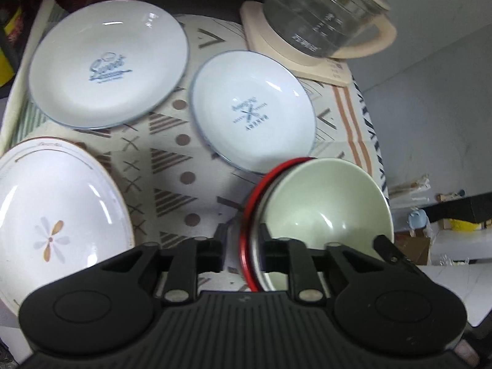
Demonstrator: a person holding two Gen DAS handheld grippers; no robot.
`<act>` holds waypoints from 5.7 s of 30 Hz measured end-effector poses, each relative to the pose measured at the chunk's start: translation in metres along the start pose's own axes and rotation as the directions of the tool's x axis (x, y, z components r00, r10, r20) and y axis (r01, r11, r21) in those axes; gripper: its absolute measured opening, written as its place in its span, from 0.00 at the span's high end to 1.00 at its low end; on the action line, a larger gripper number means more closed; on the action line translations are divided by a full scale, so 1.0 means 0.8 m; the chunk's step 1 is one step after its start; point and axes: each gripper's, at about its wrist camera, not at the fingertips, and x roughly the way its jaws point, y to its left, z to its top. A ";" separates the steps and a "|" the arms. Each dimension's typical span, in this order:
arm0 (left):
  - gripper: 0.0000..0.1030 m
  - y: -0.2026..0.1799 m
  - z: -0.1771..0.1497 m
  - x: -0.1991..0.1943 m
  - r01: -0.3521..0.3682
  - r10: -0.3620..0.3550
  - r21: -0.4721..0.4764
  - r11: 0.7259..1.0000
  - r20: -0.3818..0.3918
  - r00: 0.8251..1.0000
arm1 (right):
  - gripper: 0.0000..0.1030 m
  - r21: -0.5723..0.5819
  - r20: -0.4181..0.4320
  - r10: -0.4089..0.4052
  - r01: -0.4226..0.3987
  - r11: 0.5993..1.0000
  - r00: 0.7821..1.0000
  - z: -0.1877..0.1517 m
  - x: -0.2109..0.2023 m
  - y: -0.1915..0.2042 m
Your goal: Organize plates and bowls
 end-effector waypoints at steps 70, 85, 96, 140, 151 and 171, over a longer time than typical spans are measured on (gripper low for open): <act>0.18 0.245 -0.053 -0.141 -0.058 0.100 -0.170 0.984 0.246 0.964 | 0.04 -0.238 -0.144 0.245 -0.274 0.932 0.959 -0.059 -0.004 0.225; 0.19 0.233 0.011 -0.113 -0.071 0.142 -0.257 0.964 0.270 0.952 | 0.08 -0.156 -0.140 0.225 -0.245 0.957 0.964 -0.017 0.055 0.228; 0.19 0.225 0.060 -0.066 -0.061 0.149 -0.308 0.949 0.270 0.951 | 0.20 -0.046 -0.197 0.248 -0.262 0.964 0.948 0.020 0.116 0.231; 0.91 0.234 0.075 -0.021 0.020 0.129 -0.430 0.903 0.315 0.940 | 0.88 0.042 -0.250 0.327 -0.328 0.944 0.911 0.020 0.169 0.242; 0.91 0.221 0.018 -0.066 0.044 0.094 -0.368 0.929 0.350 0.932 | 0.87 -0.004 -0.186 0.323 -0.330 0.944 0.928 -0.011 0.096 0.232; 0.91 0.243 -0.085 -0.099 0.048 0.081 -0.352 0.935 0.343 0.936 | 0.87 -0.065 -0.168 0.294 -0.309 0.949 0.941 -0.098 0.028 0.224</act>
